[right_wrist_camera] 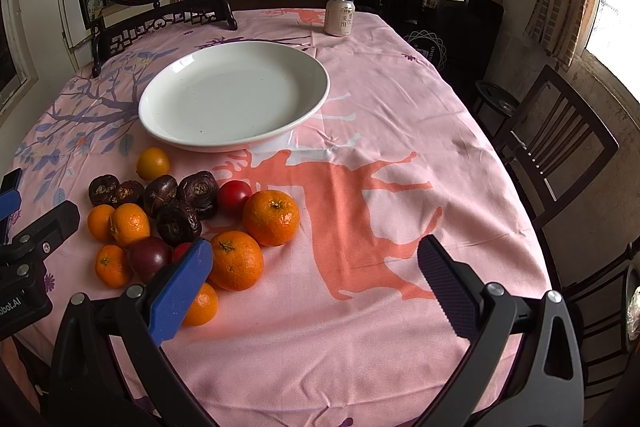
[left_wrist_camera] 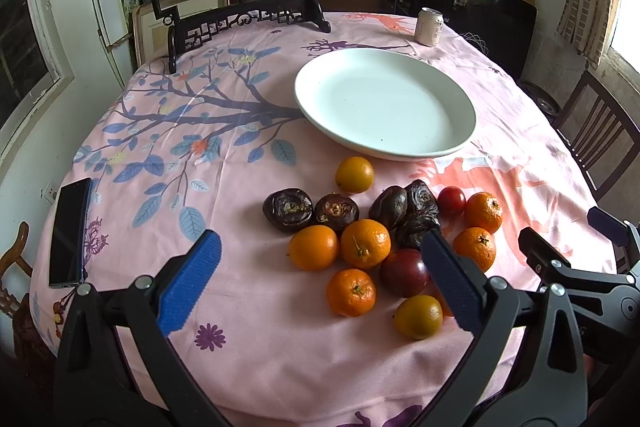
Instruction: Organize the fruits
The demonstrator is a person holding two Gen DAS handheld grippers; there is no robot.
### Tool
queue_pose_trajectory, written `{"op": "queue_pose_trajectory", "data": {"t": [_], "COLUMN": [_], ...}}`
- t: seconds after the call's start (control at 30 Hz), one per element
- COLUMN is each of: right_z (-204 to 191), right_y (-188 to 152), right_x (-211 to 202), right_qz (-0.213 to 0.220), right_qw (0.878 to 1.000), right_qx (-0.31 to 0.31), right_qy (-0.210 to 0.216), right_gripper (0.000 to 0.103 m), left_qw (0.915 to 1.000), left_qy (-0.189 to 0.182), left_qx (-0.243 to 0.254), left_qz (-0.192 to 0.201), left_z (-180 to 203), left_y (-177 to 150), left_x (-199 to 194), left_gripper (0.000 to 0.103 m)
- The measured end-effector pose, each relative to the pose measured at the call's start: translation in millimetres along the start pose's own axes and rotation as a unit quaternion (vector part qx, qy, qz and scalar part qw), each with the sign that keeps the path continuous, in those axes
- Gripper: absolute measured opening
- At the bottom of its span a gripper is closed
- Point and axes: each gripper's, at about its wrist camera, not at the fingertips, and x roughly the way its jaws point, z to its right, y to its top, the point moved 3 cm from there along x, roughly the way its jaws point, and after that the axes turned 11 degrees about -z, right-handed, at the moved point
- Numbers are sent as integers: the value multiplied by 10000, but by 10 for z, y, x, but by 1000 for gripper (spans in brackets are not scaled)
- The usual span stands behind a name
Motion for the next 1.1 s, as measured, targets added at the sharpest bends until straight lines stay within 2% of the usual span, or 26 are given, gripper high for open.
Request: {"op": "queue_pose_trajectory", "data": {"t": [1.1], "right_z": [-22], "right_y": [8], "right_x": [-10], "right_qz": [11], "right_qw": [10000], "right_qx": [-4], "right_qy": [-3], "right_gripper": [102], "left_qw": [10000], "left_qy": [1], "left_qx": [-15], "left_qz": [-16], "left_z": [-13], "left_y": [-15], "left_x": [-2], "left_gripper": [101]}}
